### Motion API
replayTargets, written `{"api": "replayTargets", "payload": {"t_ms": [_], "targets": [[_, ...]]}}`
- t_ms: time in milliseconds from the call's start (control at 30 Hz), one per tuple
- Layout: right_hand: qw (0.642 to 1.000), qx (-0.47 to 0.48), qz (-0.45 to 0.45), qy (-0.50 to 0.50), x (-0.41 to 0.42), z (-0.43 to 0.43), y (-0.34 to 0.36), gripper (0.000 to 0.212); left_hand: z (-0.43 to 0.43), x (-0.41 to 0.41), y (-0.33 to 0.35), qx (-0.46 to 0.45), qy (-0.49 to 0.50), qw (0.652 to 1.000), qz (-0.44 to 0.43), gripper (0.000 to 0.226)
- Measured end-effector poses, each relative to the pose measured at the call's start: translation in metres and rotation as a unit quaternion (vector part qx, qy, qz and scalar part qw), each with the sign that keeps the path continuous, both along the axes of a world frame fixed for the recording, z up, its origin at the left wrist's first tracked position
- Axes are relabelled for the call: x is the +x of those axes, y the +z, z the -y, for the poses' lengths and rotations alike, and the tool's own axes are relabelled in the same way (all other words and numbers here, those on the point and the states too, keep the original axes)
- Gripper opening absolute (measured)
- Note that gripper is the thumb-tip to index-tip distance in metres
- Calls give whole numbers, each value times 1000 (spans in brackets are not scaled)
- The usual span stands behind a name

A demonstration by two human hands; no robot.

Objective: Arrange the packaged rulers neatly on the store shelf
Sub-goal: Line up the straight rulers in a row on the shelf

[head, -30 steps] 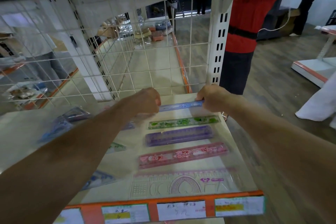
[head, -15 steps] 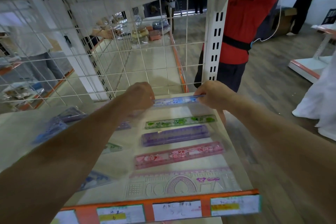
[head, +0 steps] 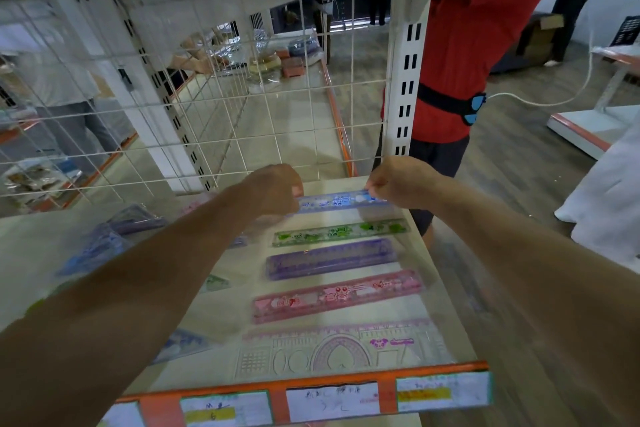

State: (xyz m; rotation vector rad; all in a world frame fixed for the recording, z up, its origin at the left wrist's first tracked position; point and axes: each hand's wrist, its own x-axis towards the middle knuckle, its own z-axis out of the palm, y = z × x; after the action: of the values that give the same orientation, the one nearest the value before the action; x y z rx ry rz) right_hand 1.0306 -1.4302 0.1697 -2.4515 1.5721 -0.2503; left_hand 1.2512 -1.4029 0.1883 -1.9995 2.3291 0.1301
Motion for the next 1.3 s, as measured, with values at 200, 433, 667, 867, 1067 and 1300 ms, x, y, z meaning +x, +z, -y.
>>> {"api": "replayTargets", "payload": {"t_ms": [200,433,667,867,1067,1300], "targets": [[998,63,-4,-6,4,9,1,26,3,0,-3,15,-7,999,35,30],[996,71,-49,-17,12,3,8,28,9,-1,-2,48,-7,998,41,31],[996,60,-59,-25,13,0,8,27,11,-4,-2,57,-14,996,66,28],[995,94,-31,16,8,2,9,27,10,-5,0,57,-19,996,71,28],[991,108,-73,27,6,-2,12,35,10,0,-6,52,-23,997,43,30],[992,107,-63,22,6,-4,11,37,3,-3,-6,32,-15,998,42,27]]}}
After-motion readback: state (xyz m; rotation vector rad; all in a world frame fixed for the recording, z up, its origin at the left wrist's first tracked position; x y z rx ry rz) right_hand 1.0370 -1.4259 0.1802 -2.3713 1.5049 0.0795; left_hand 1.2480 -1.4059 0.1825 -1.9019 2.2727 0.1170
